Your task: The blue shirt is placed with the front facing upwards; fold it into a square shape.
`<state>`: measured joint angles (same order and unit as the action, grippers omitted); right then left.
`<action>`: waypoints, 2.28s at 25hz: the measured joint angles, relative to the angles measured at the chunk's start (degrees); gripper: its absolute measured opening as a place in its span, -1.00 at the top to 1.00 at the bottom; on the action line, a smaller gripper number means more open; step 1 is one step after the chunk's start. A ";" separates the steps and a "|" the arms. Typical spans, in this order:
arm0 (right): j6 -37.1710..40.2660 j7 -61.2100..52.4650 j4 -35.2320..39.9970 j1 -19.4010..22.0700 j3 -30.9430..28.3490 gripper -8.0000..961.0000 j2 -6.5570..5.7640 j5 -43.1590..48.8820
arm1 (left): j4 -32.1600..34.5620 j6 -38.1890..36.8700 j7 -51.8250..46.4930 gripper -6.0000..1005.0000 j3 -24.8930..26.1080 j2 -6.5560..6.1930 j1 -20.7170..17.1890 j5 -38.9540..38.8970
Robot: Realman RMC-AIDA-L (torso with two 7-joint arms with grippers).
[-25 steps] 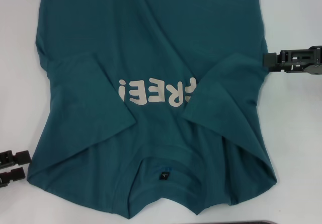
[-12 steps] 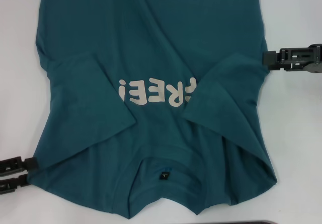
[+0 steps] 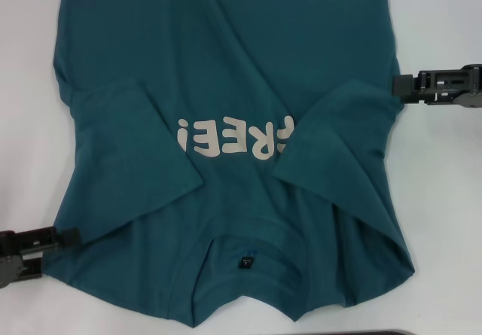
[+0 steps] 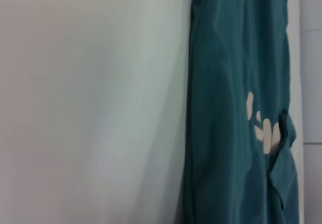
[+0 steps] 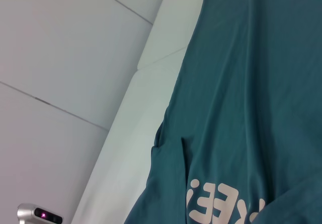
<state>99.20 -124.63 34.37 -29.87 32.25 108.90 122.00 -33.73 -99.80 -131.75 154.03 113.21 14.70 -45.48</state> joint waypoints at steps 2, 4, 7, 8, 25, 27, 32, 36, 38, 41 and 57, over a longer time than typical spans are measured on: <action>0.00 0.00 0.00 0.07 0.00 -0.45 0.00 -0.09 | -0.26 -0.09 -0.13 -0.52 0.09 0.13 0.24 0.76; 0.05 0.00 0.00 0.12 0.00 -0.44 0.00 -0.15 | -0.55 -0.95 -0.27 -0.52 0.26 0.21 0.25 0.94; 0.14 -0.10 0.00 0.20 -0.04 -0.44 0.00 -0.26 | -2.05 -2.11 -0.65 -0.40 1.62 0.70 -0.17 0.69; 0.16 -0.13 0.00 0.24 -0.08 -0.44 0.00 -0.27 | -3.75 -2.98 -0.93 -0.34 3.08 1.27 -0.43 0.67; 0.30 -0.53 0.00 0.37 -0.24 -0.42 -0.11 -0.19 | -5.83 -4.44 -2.10 0.81 2.91 2.11 0.08 4.06; 0.36 -0.54 0.00 0.37 0.14 -0.42 -0.31 0.03 | -5.83 -4.69 -2.10 0.88 2.95 2.12 0.07 4.08; 3.19 -0.54 0.77 0.38 0.68 -0.41 -1.34 3.60 | -6.26 -8.20 -1.93 0.99 3.61 1.92 0.26 3.75; 9.87 1.87 1.87 0.74 0.78 -0.41 -2.96 9.41 | -7.96 -9.69 -2.26 0.99 3.71 2.31 0.98 3.67; 13.04 3.49 1.99 1.19 0.83 -0.41 -3.49 11.56 | -8.14 -9.93 -2.28 0.99 3.72 2.42 1.67 3.65; 14.00 4.21 1.83 1.77 0.96 -0.40 -3.27 15.57 | -7.85 -9.65 -2.23 0.99 3.74 2.48 2.69 3.64; 13.09 3.70 1.33 2.46 1.10 -0.38 0.16 24.91 | -7.53 -8.25 -2.42 0.99 3.74 2.93 5.41 3.71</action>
<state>112.29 -120.93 35.70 -27.42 33.35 109.06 146.91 -41.26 -108.05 -134.17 157.77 116.13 20.11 -41.77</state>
